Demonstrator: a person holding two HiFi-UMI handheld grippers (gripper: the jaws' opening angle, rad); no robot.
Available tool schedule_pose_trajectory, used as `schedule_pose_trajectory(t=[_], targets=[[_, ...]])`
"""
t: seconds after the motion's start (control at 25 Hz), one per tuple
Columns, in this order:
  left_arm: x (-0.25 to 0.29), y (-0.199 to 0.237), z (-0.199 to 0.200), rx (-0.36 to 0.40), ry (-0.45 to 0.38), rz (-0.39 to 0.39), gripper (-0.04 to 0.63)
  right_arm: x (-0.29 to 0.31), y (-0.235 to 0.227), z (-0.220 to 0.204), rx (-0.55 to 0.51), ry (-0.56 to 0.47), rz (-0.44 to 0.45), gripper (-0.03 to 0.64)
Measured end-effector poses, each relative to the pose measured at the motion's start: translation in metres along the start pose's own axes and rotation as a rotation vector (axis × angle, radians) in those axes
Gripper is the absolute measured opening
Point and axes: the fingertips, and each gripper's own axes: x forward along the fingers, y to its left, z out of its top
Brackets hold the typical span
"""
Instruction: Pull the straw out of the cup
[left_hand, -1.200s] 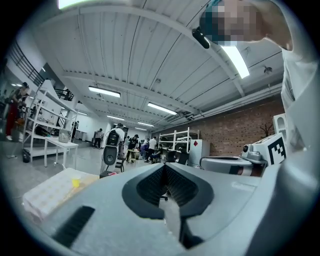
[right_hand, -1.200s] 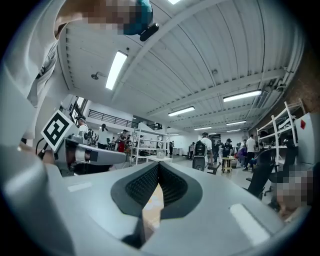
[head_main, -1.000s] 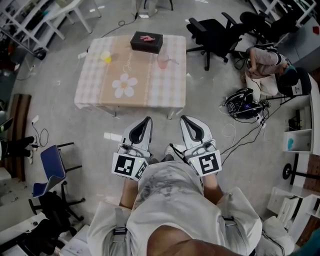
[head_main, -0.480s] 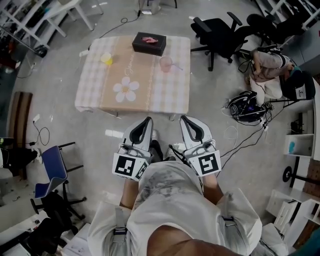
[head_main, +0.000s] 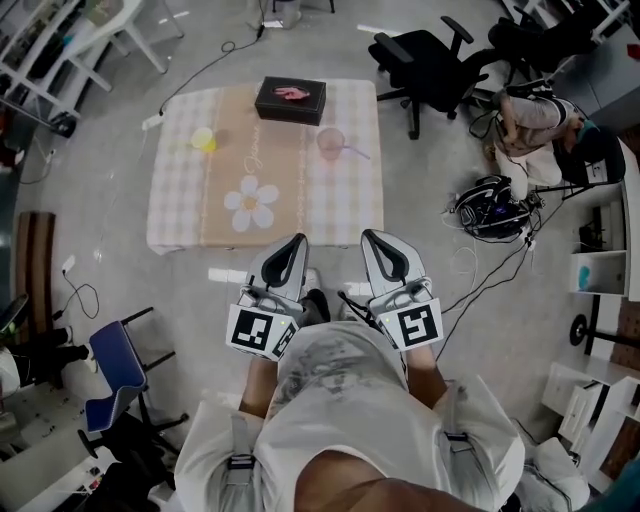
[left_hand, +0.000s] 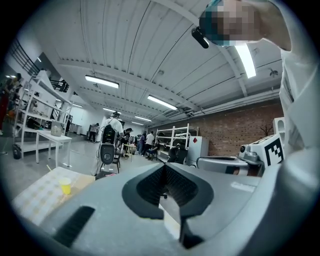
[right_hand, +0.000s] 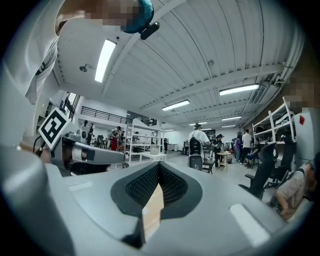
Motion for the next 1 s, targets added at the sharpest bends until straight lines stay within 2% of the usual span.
schedule_pose_trajectory(t=[0.44, 0.72, 1.0], targets=[[0.033, 0.061, -0.004, -0.015, 0.012, -0.105, 0.006, 0.064, -0.003, -0.007, -0.015, 0.042, -0.075, 0.011], [0.049, 0.075, -0.004, -0.025, 0.037, -0.172, 0.006, 0.076, -0.011, -0.009, -0.014, 0.078, -0.122, 0.011], [0.078, 0.080, -0.011, -0.032, 0.059, -0.181, 0.006, 0.085, -0.034, -0.020, 0.009, 0.091, -0.135, 0.011]])
